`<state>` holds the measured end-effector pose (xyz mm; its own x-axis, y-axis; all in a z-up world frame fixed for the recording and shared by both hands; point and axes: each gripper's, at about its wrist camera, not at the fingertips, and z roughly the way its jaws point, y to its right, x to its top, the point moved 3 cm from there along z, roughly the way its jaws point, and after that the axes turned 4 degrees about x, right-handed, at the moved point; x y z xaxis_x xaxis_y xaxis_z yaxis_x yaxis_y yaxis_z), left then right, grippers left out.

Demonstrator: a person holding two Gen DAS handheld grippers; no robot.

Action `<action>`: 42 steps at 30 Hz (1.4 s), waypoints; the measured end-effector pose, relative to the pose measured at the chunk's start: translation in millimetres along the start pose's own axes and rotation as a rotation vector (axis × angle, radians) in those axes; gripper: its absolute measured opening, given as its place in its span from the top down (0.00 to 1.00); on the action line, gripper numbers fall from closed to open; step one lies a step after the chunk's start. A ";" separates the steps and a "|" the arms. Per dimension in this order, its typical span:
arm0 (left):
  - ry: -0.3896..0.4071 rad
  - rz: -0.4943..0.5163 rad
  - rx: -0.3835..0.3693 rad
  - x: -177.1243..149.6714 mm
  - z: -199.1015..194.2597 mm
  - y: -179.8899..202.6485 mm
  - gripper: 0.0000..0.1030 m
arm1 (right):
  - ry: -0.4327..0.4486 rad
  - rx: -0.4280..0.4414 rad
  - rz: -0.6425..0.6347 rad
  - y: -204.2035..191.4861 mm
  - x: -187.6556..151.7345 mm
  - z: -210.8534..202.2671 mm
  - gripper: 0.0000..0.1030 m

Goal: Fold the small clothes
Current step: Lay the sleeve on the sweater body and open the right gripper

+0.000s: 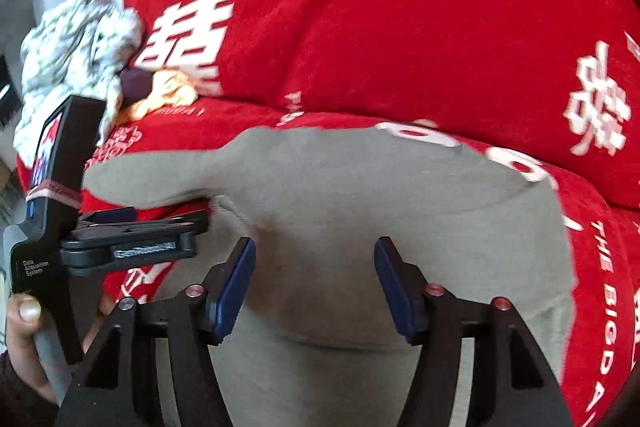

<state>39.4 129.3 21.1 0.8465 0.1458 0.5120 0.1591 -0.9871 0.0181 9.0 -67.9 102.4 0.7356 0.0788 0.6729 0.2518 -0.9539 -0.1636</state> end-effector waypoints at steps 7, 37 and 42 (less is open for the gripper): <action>0.068 0.070 -0.023 8.6 -32.8 41.6 0.00 | -0.013 -0.054 0.012 41.8 -11.3 -1.5 0.35; -0.002 0.273 -0.100 -35.2 44.1 118.0 0.00 | -0.205 -0.031 0.194 264.2 42.6 121.6 0.35; -0.005 0.279 -0.103 -35.5 42.7 117.6 0.00 | -0.239 -0.097 0.142 266.1 51.2 131.8 0.35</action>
<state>49.8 10.8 -31.6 0.8526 -0.1320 0.5056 -0.1320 -0.9906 -0.0360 196.6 -279.5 -1.8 0.8893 -0.0021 0.4574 0.0830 -0.9827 -0.1658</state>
